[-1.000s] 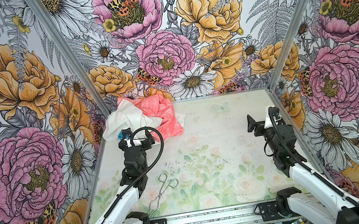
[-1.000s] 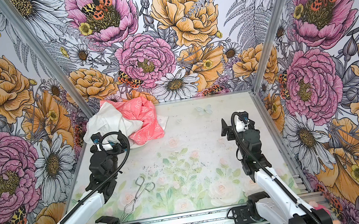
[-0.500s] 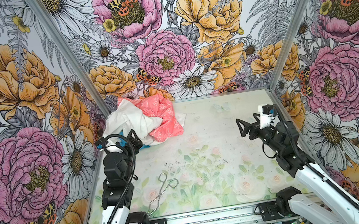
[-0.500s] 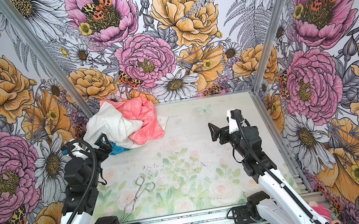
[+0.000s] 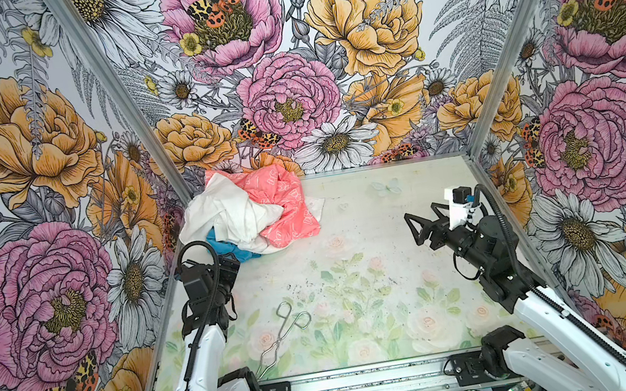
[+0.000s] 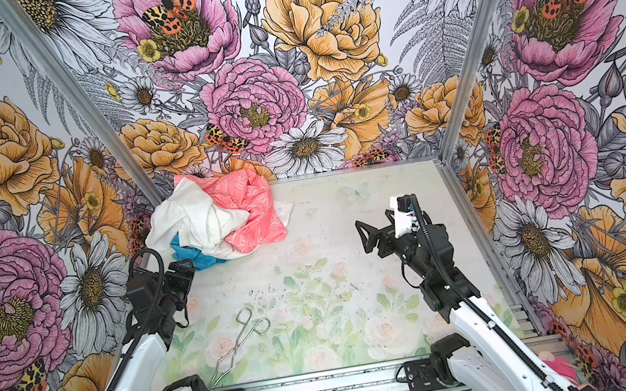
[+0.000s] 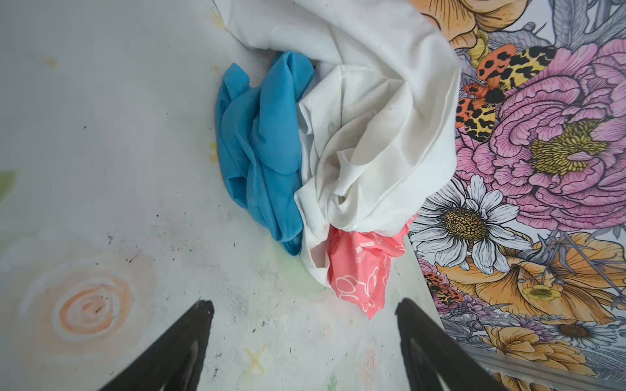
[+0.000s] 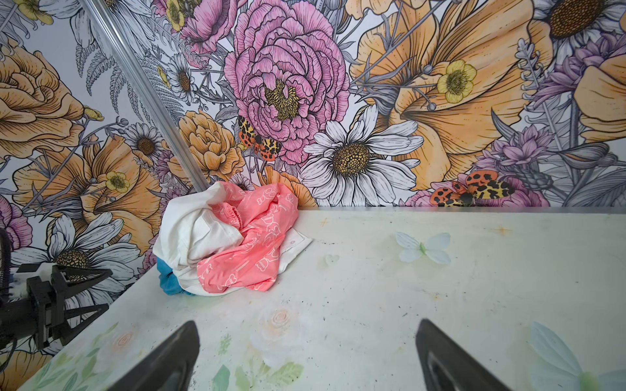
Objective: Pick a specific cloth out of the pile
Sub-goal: 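Lower the left gripper toward the teal cloth while the right arm lifts, then close the left gripper on the teal cloth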
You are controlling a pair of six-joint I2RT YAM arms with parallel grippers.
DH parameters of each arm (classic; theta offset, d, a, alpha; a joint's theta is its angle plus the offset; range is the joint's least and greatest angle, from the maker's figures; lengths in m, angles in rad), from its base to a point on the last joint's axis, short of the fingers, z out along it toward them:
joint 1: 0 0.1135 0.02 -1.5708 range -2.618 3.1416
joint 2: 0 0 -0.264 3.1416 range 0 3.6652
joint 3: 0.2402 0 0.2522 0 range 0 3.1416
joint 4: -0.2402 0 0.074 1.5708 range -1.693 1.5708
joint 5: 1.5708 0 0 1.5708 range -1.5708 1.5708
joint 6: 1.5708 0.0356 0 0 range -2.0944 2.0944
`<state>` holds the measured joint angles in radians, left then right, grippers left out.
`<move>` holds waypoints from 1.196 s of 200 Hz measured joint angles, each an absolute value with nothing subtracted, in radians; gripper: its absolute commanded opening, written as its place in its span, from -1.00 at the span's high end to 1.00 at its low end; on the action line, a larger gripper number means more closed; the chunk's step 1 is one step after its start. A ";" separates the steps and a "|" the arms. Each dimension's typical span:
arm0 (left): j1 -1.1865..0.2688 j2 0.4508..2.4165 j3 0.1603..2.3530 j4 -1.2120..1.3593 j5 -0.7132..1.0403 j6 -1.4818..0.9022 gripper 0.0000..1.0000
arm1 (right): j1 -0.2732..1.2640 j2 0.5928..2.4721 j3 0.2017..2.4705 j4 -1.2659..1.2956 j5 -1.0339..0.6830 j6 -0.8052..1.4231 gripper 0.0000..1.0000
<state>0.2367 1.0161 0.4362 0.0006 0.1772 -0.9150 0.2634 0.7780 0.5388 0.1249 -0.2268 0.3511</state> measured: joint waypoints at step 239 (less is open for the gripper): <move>0.251 1.578 0.617 0.255 0.201 -1.068 -0.04 | 0.263 0.719 0.524 0.117 -0.233 0.321 -0.99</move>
